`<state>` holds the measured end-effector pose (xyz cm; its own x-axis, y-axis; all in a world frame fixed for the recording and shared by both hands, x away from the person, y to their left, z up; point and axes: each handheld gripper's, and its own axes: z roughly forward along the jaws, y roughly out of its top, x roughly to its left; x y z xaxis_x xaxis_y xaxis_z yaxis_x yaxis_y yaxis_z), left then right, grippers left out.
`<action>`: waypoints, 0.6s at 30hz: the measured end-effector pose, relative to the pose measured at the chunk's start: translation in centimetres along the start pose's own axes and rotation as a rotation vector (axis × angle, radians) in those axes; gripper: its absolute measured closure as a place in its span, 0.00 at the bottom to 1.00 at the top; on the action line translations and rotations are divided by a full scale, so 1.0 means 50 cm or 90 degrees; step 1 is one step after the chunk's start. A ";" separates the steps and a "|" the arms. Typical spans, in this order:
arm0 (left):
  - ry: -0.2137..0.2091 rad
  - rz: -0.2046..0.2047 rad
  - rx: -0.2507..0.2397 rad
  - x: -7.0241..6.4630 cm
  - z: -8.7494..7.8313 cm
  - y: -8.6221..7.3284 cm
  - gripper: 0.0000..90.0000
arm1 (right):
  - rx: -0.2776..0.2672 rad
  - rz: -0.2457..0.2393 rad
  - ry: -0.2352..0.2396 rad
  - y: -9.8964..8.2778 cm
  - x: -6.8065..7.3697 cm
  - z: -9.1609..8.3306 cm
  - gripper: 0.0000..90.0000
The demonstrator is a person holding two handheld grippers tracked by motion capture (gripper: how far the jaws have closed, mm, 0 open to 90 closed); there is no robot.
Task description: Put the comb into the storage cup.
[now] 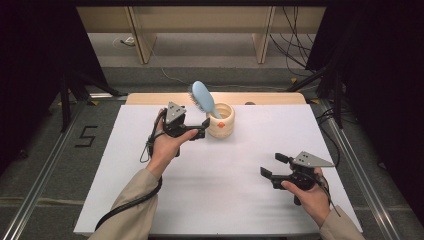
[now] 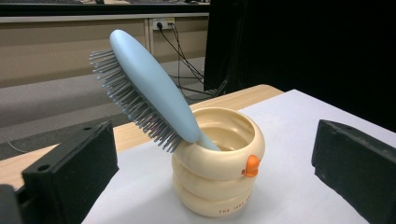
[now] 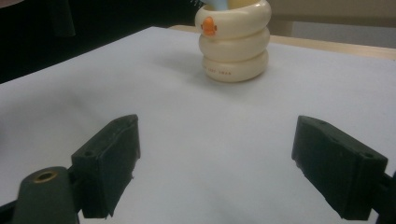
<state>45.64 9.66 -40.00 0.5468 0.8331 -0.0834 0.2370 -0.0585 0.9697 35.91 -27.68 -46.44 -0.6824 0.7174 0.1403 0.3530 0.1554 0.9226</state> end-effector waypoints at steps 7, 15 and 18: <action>-0.002 0.002 0.003 0.002 -0.014 -0.012 0.00 | 0.000 0.000 0.000 0.000 0.001 0.001 0.18; -0.005 0.003 0.003 0.006 -0.031 -0.022 0.00 | -0.001 0.000 -0.001 0.000 0.000 0.000 0.18; -0.009 0.004 0.002 0.007 -0.040 -0.025 0.00 | 0.000 0.000 -0.001 0.000 0.000 0.000 0.18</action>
<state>43.95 11.11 -40.76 0.5602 0.8244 -0.0809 0.2367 -0.0657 0.9694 35.93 -27.68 -46.45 -0.6808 0.7189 0.1401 0.3530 0.1546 0.9227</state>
